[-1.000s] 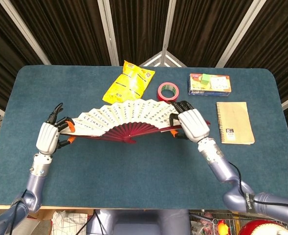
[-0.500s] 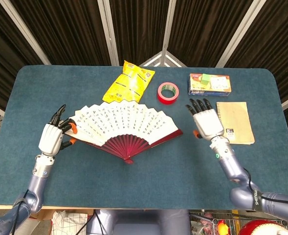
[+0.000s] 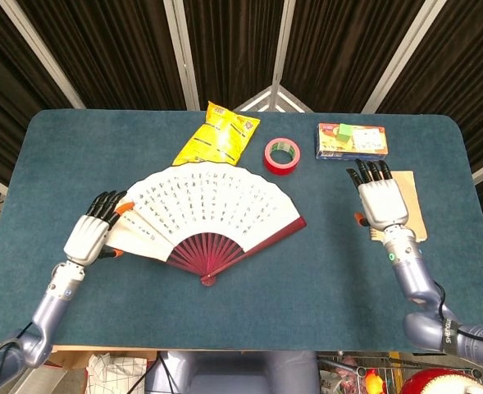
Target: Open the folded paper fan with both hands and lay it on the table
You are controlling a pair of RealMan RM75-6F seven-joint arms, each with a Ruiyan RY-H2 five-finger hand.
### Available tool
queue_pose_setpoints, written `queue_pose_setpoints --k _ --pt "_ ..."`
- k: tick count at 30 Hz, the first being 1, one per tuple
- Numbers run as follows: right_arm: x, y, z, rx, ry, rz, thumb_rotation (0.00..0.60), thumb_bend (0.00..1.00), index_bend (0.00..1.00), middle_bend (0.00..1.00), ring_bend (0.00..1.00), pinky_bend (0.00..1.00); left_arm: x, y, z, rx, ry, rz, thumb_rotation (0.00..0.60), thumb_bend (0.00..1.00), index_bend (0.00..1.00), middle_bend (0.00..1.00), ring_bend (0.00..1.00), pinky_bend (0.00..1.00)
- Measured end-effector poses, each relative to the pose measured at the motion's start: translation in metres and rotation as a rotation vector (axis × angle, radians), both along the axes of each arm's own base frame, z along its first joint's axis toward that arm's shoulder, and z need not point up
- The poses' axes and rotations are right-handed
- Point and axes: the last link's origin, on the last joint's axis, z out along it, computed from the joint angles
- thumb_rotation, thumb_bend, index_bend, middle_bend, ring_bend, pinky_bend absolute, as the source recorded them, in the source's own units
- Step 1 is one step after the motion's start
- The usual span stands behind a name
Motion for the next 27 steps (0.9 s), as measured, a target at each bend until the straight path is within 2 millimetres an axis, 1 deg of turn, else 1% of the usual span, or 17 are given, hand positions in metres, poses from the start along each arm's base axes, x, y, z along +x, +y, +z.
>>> queue_pose_setpoints --k 5,9,11,14,18,20,24,26,27 --pt "0.000 0.001 0.002 0.001 -0.013 0.003 0.600 0.27 0.12 0.05 0.06 0.06 0.010 -0.013 0.013 -0.057 0.129 0.065 0.600 0.09 0.06 0.00 0.00 0.00" --pt "0.001 0.002 0.001 0.007 -0.019 0.008 0.600 0.27 0.12 0.05 0.06 0.06 0.026 -0.029 0.032 -0.084 0.281 0.109 0.600 0.09 0.05 0.00 0.00 0.00" --pt "0.002 0.003 0.001 0.009 -0.026 0.009 0.600 0.27 0.12 0.05 0.06 0.06 0.030 -0.035 0.042 -0.086 0.358 0.135 0.600 0.09 0.05 0.00 0.00 0.00" --pt "0.003 0.005 0.002 0.012 -0.041 0.014 0.600 0.27 0.12 0.05 0.06 0.06 0.028 -0.040 0.062 -0.084 0.484 0.209 0.600 0.09 0.05 0.00 0.00 0.00" --pt "0.006 0.010 0.002 0.016 -0.066 0.028 0.600 0.27 0.12 0.05 0.06 0.06 0.012 -0.042 0.091 -0.079 0.567 0.343 0.600 0.09 0.05 0.00 0.00 0.00" --pt "0.007 0.016 0.003 0.011 -0.098 0.048 0.600 0.27 0.12 0.05 0.06 0.06 0.007 -0.044 0.097 -0.072 0.554 0.376 0.600 0.09 0.05 0.00 0.00 0.00" --pt "0.005 0.033 0.006 -0.022 -0.155 0.089 0.600 0.27 0.12 0.05 0.06 0.06 0.001 -0.052 0.102 -0.039 0.424 0.385 0.600 0.11 0.06 0.00 0.00 0.00" --pt "0.001 0.046 0.007 -0.037 -0.187 0.102 0.600 0.27 0.12 0.05 0.06 0.06 -0.002 -0.059 0.106 -0.002 0.347 0.374 0.600 0.11 0.06 0.00 0.00 0.00" --pt "-0.003 0.056 0.007 -0.042 -0.214 0.105 0.600 0.27 0.12 0.05 0.06 0.06 -0.005 -0.065 0.110 0.029 0.295 0.368 0.600 0.11 0.06 0.00 0.00 0.00"
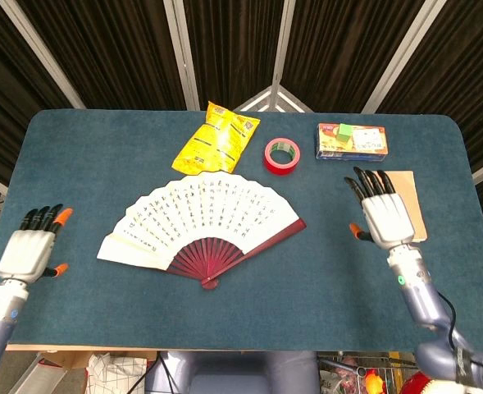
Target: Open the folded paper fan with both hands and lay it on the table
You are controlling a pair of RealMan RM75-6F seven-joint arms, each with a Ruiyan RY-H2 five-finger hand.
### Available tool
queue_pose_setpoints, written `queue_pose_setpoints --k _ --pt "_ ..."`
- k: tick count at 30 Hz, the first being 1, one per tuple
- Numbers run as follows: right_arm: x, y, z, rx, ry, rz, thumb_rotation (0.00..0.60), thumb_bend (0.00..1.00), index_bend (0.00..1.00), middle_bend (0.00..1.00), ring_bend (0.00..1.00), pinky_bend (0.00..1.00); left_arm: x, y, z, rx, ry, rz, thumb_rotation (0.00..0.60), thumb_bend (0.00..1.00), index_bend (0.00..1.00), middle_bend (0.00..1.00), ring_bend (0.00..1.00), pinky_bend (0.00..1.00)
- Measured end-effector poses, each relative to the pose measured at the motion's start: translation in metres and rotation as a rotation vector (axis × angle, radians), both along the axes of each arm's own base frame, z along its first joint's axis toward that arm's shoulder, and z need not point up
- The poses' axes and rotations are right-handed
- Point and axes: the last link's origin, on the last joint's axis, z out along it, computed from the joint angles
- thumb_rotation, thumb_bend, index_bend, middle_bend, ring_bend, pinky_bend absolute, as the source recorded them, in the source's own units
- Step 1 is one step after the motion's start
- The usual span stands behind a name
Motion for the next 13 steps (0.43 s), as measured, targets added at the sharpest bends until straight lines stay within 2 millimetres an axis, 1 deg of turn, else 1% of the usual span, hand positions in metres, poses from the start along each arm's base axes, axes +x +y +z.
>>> queue_pose_setpoints --k 1,2,4,6,9,13 --pt "-0.005 0.011 0.000 -0.003 -0.026 0.000 0.600 0.27 0.12 0.05 0.06 0.06 -0.003 -0.005 0.003 0.031 -0.029 -0.008 0.600 0.11 0.06 0.00 0.00 0.00" --pt "-0.007 0.017 0.000 -0.004 -0.037 0.000 0.600 0.27 0.12 0.05 0.06 0.06 -0.007 -0.012 0.006 0.062 -0.052 -0.013 0.600 0.11 0.06 0.00 0.00 0.00" --pt "-0.018 0.038 0.001 -0.019 -0.069 -0.003 0.600 0.27 0.12 0.05 0.06 0.06 -0.016 -0.030 0.012 0.127 -0.073 -0.016 0.600 0.11 0.06 0.00 0.00 0.00" --pt "-0.027 0.053 0.003 -0.036 -0.085 -0.013 0.600 0.27 0.12 0.05 0.06 0.06 -0.024 -0.049 0.017 0.175 -0.063 -0.016 0.600 0.11 0.06 0.00 0.00 0.00" --pt "-0.041 0.076 0.005 -0.057 -0.094 -0.038 0.600 0.27 0.12 0.05 0.06 0.06 -0.026 -0.066 0.022 0.219 -0.032 -0.020 0.600 0.10 0.06 0.00 0.00 0.00" --pt "-0.058 0.104 0.009 -0.091 -0.062 -0.066 0.600 0.27 0.12 0.05 0.06 0.06 -0.024 -0.081 0.027 0.250 0.000 -0.031 0.600 0.11 0.08 0.00 0.00 0.00"
